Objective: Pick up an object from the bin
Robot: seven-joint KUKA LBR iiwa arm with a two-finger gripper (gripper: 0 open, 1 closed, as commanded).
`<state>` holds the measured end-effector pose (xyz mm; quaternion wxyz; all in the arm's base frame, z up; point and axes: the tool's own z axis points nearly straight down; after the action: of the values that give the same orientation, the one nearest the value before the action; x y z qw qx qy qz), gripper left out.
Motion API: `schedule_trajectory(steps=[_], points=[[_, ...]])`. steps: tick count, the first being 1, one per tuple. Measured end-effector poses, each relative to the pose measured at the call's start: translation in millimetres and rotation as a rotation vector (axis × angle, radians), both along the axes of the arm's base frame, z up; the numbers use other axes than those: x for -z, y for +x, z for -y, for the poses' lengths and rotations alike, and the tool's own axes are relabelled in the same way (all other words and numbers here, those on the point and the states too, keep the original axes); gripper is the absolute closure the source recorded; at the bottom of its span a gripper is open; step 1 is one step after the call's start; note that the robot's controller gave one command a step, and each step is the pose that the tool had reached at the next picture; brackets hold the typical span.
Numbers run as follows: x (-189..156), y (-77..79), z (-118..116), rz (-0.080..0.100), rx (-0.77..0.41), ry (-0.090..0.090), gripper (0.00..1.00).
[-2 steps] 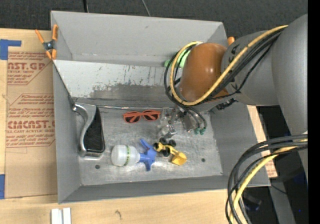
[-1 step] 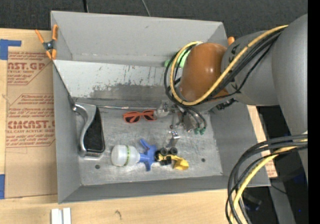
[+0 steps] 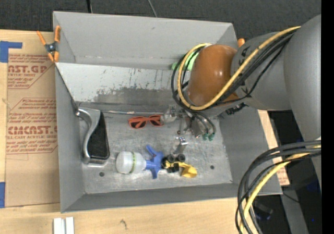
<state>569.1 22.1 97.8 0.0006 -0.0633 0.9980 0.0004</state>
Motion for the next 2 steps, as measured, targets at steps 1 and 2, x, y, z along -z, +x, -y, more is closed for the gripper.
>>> schedule_trajectory(steps=[1,2], points=[[1,-18.2,-4,0.005,-0.093,-0.001,0.00],[9,-46.6,-10,0.010,-0.293,0.001,0.00]])
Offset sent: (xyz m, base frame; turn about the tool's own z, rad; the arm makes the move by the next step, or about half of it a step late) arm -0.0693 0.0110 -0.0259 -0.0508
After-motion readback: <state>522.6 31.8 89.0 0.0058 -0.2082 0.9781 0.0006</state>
